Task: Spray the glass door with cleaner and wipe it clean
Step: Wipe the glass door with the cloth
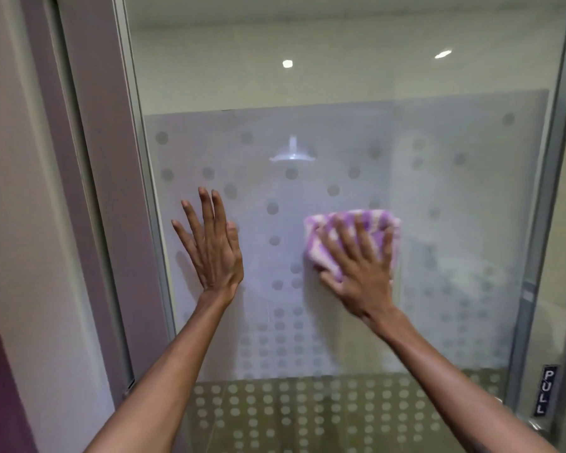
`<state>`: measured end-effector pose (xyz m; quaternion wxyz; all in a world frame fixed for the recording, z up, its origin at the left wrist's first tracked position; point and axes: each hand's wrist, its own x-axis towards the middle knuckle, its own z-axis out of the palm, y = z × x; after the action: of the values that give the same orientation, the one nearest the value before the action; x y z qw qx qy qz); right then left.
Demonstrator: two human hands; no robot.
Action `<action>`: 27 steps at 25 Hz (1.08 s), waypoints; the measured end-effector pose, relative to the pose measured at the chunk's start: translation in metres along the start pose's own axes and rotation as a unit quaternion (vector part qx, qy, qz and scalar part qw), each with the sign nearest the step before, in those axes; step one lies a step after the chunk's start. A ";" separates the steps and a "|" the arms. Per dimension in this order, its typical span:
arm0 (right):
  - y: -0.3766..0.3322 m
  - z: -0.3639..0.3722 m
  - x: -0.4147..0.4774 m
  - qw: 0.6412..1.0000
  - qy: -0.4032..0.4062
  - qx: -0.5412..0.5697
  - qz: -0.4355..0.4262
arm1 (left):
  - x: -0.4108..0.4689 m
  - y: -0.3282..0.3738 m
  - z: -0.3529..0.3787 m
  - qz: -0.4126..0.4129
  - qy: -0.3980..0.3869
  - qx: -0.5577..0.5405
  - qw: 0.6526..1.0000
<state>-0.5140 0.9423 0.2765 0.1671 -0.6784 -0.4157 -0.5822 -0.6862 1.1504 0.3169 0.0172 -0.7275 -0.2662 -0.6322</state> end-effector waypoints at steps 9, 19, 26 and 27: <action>-0.052 -0.014 0.093 0.989 0.063 0.061 0.115 | -0.003 -0.003 0.004 0.008 0.010 -0.004 1.000; 0.037 0.010 -0.091 0.999 -0.016 -0.026 0.025 | -0.032 -0.003 0.009 0.042 -0.010 0.006 0.999; 0.043 -0.014 0.042 0.960 0.076 0.053 0.263 | -0.035 0.003 0.018 0.023 0.024 0.023 0.999; 0.027 -0.013 0.045 0.973 0.077 0.057 0.212 | -0.035 0.004 0.018 0.024 0.027 0.027 0.999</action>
<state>-0.5033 0.9336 0.3290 0.3564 -0.6935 -0.2810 -0.5595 -0.6703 1.1406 0.2821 0.0590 -0.7156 -0.2652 -0.6435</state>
